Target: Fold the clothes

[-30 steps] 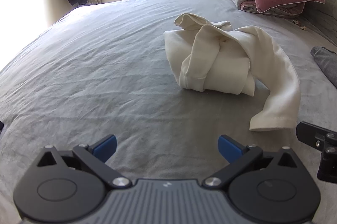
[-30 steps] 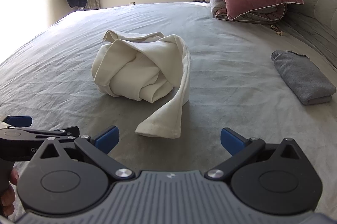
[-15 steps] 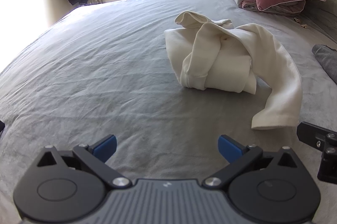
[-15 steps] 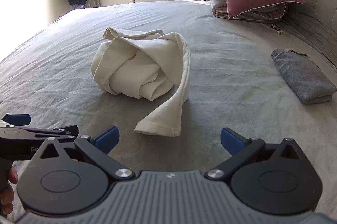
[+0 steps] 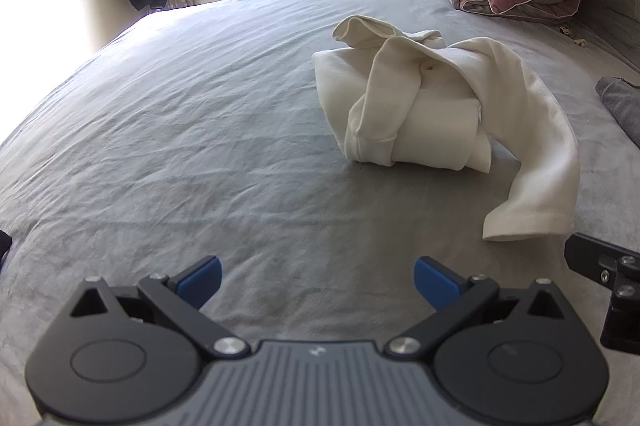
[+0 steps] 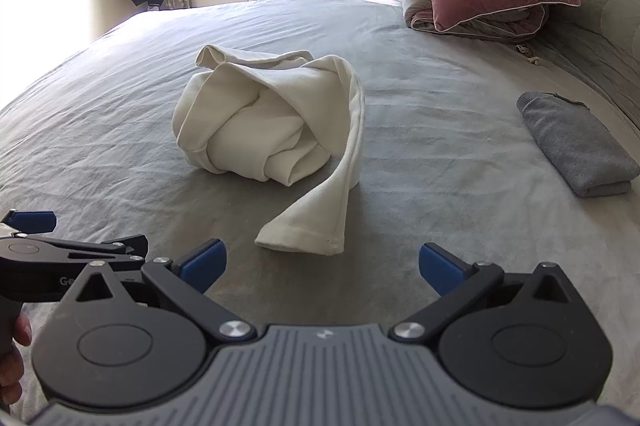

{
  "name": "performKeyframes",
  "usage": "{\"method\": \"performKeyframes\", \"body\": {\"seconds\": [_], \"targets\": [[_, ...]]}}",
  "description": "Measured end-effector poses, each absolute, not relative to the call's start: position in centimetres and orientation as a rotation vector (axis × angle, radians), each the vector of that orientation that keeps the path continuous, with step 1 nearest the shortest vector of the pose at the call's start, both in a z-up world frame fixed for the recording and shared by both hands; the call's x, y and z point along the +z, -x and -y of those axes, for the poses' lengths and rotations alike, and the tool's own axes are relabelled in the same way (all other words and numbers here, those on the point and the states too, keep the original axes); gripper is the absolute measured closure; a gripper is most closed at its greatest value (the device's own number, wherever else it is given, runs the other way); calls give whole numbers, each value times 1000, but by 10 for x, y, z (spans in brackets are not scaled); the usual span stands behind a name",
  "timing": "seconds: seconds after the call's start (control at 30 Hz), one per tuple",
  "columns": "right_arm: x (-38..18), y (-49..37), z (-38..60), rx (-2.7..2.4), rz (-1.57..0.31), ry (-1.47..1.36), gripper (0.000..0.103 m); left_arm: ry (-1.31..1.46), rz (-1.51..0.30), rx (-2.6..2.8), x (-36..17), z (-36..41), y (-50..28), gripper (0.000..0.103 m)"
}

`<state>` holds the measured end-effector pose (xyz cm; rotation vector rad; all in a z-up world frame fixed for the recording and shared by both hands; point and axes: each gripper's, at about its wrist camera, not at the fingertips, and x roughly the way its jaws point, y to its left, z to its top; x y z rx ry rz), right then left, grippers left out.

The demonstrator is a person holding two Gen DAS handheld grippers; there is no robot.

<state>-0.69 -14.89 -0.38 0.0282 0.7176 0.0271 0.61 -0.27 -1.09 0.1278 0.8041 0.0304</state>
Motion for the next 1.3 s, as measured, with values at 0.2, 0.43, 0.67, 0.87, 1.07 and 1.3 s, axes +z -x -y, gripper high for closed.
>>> {"method": "performKeyframes", "body": {"seconds": [0.2,0.43,0.67,0.87,1.07,1.3], "targets": [[-6,6,150,22,-727,-29,0,-125,-805,31,-11,2,-7,0],[-7,6,149,21,-732,-25,0,-129,-809,29,-11,2,-7,0],[-8,6,149,19,-735,-21,0,-136,-813,28,-12,2,-7,0],[-8,5,148,18,-737,-22,0,-139,-815,28,-12,3,-8,0],[-8,5,148,18,-739,-17,0,-142,-818,27,-13,3,-8,1],[-9,6,149,19,-742,-15,0,-146,-821,29,-12,3,-7,0]]}}
